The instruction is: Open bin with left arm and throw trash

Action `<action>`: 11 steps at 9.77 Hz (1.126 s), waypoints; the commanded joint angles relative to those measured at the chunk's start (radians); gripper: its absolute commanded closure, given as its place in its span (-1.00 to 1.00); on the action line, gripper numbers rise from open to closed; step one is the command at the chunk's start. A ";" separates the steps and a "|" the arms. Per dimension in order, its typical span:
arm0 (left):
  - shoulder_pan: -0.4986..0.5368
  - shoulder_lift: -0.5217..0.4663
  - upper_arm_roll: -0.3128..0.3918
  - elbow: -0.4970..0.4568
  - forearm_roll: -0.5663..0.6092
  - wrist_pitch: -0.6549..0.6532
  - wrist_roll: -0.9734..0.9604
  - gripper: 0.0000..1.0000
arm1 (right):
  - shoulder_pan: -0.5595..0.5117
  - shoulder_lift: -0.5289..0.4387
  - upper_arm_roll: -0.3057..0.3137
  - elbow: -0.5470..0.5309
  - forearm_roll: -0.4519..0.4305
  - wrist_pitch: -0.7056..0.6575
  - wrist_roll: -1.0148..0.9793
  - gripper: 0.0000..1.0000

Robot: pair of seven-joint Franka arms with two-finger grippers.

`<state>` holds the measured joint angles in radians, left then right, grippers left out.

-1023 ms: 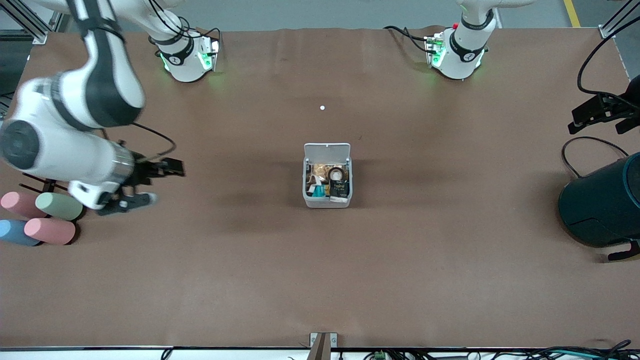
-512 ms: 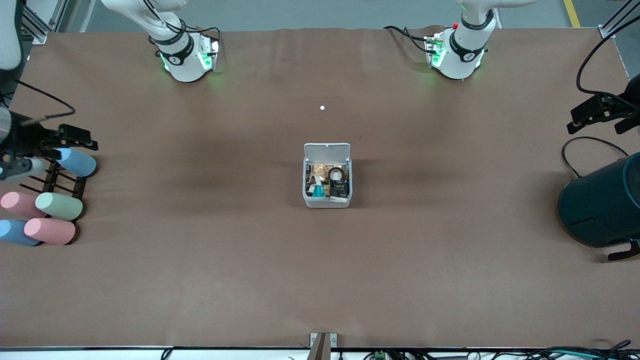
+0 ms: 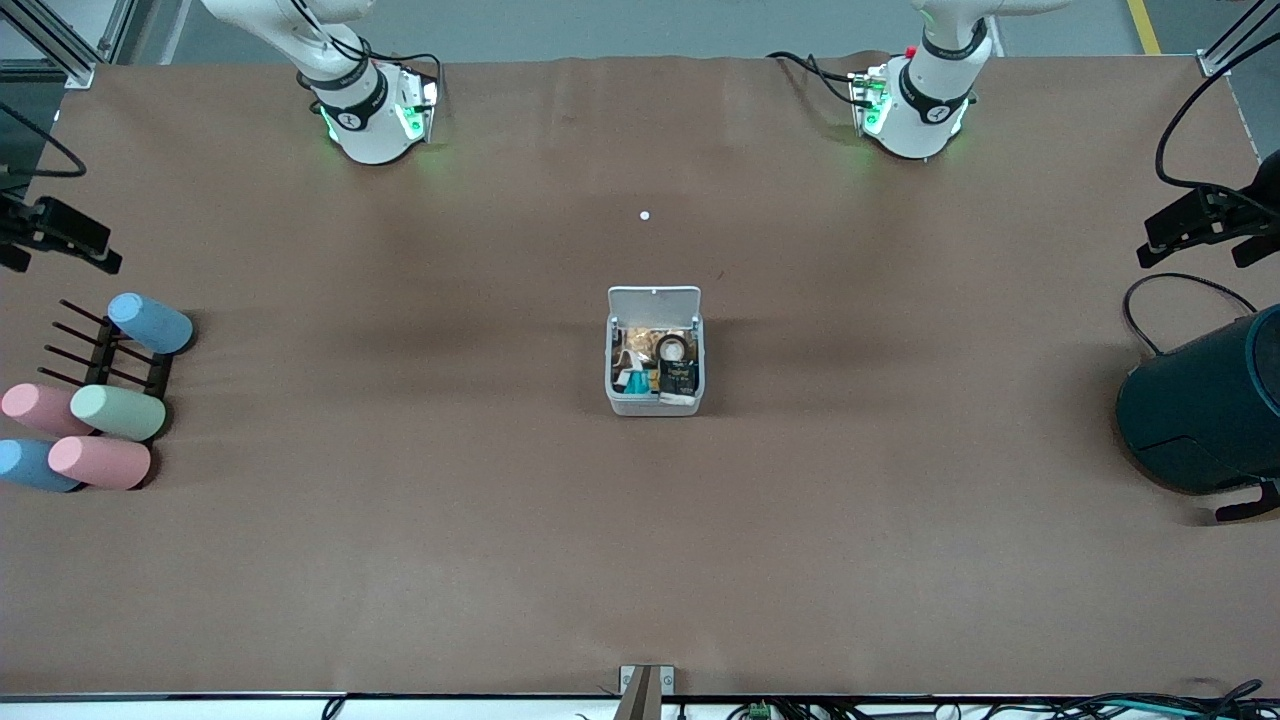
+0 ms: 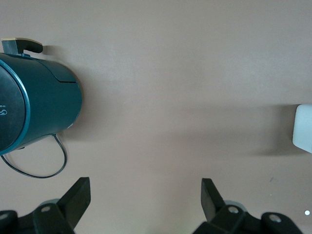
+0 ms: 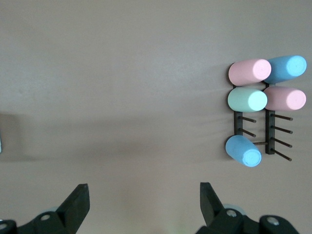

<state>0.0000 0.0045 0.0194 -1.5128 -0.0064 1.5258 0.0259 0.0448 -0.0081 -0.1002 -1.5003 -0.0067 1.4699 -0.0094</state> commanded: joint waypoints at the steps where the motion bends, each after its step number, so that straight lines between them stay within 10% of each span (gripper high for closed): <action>1: 0.002 0.000 -0.001 0.005 -0.001 -0.010 -0.009 -1.00 | -0.025 -0.018 0.054 0.002 -0.025 -0.034 0.031 -1.00; 11: -0.005 0.009 -0.006 0.041 0.016 -0.010 -0.004 -1.00 | -0.043 -0.003 0.053 0.000 0.027 0.006 -0.047 -1.00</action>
<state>-0.0019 0.0144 0.0183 -1.5094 -0.0064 1.5269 0.0204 0.0278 -0.0079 -0.0592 -1.4980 -0.0036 1.4755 -0.0298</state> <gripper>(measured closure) 0.000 0.000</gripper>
